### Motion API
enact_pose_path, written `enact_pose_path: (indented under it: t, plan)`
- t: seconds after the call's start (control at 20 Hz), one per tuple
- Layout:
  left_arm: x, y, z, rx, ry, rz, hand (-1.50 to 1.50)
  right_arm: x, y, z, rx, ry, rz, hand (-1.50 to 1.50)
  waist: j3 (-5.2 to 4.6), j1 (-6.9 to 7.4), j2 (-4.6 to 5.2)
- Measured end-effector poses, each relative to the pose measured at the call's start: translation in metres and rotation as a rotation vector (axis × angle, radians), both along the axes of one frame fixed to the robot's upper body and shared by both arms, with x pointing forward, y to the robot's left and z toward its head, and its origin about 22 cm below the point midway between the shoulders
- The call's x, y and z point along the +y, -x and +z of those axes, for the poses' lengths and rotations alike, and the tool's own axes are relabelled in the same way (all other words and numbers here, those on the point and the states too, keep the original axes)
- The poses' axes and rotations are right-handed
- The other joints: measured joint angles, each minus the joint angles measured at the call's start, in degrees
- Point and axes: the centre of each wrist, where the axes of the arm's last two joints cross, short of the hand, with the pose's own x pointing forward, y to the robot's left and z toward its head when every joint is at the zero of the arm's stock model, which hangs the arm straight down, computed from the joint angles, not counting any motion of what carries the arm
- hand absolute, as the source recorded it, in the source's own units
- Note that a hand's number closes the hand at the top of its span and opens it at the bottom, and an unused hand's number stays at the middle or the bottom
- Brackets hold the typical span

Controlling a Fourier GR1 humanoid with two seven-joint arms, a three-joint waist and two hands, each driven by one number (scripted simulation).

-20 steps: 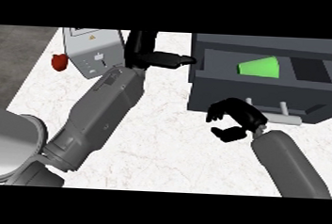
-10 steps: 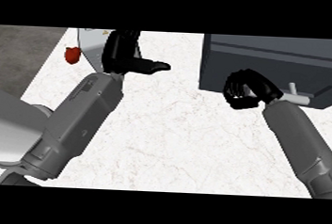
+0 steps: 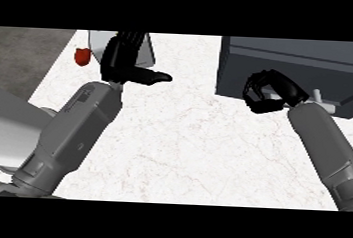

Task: Pick up the cup, place it into the drawer and close the drawer

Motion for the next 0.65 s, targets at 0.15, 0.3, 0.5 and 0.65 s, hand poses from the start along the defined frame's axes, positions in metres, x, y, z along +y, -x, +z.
enact_pose_path:
  t: [0.15,0.3,0.5,0.65]
  plan:
    - [0.004,0.001,0.001,0.001,0.000,-0.012,-1.50,-0.006,0.001,0.002,0.021,-0.031,0.011,1.50,0.11,0.48,0.14]
    - [0.007,0.002,-0.001,0.001,0.002,-0.024,-1.50,-0.013,0.002,0.004,0.036,-0.059,0.025,1.50,0.24,0.96,0.33]
    - [0.011,0.004,-0.003,0.001,0.008,-0.037,-1.50,-0.019,0.003,0.007,0.060,-0.092,0.037,1.50,0.34,1.39,0.56]
    - [0.011,0.005,-0.002,-0.001,0.013,-0.047,-1.50,-0.023,0.003,0.009,0.079,-0.111,0.049,1.50,0.50,1.75,0.67]
